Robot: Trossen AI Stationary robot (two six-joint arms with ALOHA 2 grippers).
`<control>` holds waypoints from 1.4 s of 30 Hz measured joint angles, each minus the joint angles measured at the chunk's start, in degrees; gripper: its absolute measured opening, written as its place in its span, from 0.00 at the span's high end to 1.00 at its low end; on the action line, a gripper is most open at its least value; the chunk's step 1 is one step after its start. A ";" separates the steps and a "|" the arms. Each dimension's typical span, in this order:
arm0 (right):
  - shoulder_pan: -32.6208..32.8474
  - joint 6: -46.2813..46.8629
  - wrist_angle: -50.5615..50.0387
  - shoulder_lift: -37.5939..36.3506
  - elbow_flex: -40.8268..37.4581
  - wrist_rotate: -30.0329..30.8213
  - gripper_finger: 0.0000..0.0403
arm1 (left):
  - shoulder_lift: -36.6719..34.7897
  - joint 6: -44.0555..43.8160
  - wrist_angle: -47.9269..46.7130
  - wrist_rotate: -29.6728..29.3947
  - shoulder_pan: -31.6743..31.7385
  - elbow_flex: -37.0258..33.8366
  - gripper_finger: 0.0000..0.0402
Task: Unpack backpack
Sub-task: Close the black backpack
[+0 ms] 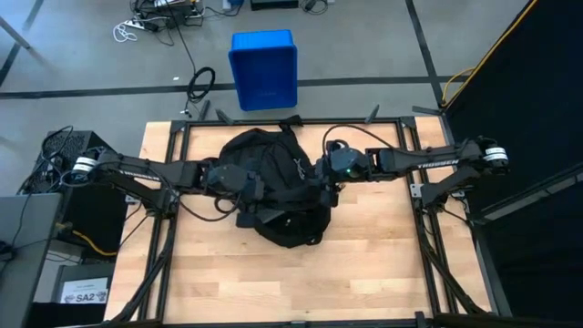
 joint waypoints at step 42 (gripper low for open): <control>-2.28 2.26 21.67 0.04 -19.88 -15.27 0.94 | 2.05 -31.48 -14.75 -11.98 -10.70 -0.56 0.39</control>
